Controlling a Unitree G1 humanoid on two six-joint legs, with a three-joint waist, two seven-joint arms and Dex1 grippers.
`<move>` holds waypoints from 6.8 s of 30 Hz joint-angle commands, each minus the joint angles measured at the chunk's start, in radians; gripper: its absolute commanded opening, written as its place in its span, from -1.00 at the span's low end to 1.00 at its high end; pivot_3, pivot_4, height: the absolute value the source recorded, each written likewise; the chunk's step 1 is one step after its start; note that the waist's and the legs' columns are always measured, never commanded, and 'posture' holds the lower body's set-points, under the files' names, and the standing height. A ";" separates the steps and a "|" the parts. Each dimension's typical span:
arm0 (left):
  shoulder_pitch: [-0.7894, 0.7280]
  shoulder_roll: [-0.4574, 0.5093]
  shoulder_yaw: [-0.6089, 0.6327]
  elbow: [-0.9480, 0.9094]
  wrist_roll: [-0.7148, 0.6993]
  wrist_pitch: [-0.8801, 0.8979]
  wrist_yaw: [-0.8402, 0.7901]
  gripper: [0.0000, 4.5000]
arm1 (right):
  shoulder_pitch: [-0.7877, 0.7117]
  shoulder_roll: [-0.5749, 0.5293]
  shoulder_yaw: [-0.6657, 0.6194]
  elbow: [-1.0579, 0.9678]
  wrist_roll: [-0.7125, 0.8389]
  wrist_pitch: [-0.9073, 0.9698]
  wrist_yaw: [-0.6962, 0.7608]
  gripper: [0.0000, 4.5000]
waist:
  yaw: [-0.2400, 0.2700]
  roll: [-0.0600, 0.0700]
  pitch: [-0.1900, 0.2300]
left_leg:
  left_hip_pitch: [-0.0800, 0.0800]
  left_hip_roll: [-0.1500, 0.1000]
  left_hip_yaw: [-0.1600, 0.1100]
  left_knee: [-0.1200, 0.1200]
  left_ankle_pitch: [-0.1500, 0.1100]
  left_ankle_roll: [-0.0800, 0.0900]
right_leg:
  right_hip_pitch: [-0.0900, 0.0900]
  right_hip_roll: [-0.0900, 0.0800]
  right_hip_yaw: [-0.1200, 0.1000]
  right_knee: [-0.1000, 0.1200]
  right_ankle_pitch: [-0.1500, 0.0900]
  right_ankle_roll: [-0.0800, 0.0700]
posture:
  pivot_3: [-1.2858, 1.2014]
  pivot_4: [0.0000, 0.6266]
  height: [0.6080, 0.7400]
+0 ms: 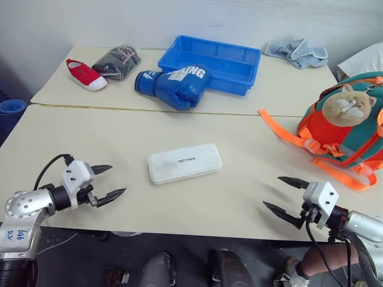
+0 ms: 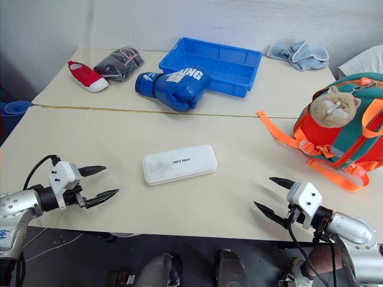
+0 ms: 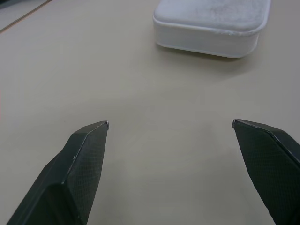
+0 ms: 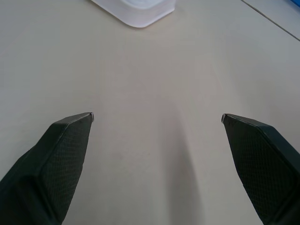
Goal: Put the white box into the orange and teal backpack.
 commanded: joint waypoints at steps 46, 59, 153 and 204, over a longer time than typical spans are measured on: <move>-0.299 -0.130 -0.267 -0.027 0.093 0.214 0.097 -1.00 | -0.674 0.221 0.417 0.309 -0.249 0.160 -0.095 -0.96 | -0.002 0.000 0.000 | -0.002 0.000 0.003 0.005 0.003 0.000 | -0.002 0.001 -0.001 0.009 0.000 0.001 | 0.03 -0.52 1.00; -0.292 -0.156 -0.300 -0.019 0.103 0.201 0.068 -1.00 | -0.393 0.099 0.317 -0.069 -0.147 0.331 -0.034 -0.96 | 0.004 -0.001 0.000 | -0.001 -0.001 0.002 0.005 0.003 0.000 | -0.001 0.001 -0.001 0.009 0.000 0.001 | 0.03 -0.52 1.00; -0.769 -0.259 -0.392 0.401 -0.324 1.520 -0.116 -0.13 | -0.213 -0.060 0.280 -0.272 -0.106 0.543 -0.068 -1.00 | 0.028 -0.003 -0.004 | -0.002 -0.001 0.000 0.016 -0.002 0.001 | 0.001 0.001 0.000 0.009 -0.001 0.000 | 0.03 -0.52 1.00; -0.307 -0.177 -0.167 -0.076 -0.373 0.522 -0.330 -0.44 | -0.216 -0.071 -0.337 0.050 0.231 0.280 -0.136 0.99 | 0.028 -0.001 -0.002 | -0.002 -0.001 0.000 0.004 0.002 0.002 | 0.001 0.001 -0.001 0.001 0.000 0.002 | 0.03 -0.52 1.00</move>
